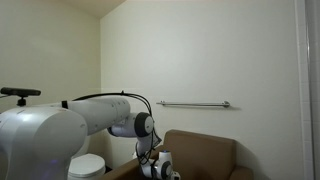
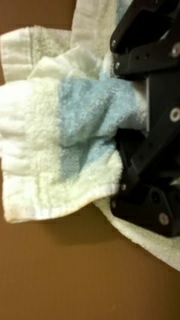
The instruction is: Use the towel to wipe the seat of the sofa.
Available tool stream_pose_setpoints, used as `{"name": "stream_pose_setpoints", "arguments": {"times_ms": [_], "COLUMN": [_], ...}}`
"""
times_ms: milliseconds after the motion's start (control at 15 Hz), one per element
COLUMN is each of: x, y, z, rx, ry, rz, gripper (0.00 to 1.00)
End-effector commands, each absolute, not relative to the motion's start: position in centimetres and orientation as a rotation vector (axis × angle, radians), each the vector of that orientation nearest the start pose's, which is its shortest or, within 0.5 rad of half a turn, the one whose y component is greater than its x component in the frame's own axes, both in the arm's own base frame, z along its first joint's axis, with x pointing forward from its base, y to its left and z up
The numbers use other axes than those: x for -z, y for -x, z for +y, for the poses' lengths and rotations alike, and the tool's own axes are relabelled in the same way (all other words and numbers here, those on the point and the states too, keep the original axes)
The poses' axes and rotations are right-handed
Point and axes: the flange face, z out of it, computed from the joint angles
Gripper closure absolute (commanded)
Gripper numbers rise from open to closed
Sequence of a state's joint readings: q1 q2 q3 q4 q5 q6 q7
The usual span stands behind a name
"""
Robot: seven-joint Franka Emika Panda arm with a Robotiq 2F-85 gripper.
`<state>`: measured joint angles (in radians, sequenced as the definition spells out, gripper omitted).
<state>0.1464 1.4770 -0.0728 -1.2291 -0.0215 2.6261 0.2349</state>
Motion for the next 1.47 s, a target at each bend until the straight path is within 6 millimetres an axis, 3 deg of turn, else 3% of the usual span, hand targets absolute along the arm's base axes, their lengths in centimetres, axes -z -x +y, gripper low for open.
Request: {"name": "stream_pose_setpoints", "arguments": {"times_ms": [0, 200, 533, 1000, 1200, 1400], "x": [14.4, 14.2, 12.7, 13.5, 13.0, 9.1], "y": [-63.8, -63.6, -61.6, -55.3, -56.1, -59.3], "z": [5.3, 5.0, 1.4, -5.4, -5.6, -3.0], "rx": [-0.134, -0.229, -0.476, -0.820, -0.777, -0.596], "ry": [3.230, 3.241, 3.255, 3.223, 3.213, 3.224], "rz": [0.136, 0.143, 0.203, 0.358, 0.384, 0.333], "gripper": [0.93, 0.94, 0.94, 0.94, 0.94, 0.94]}}
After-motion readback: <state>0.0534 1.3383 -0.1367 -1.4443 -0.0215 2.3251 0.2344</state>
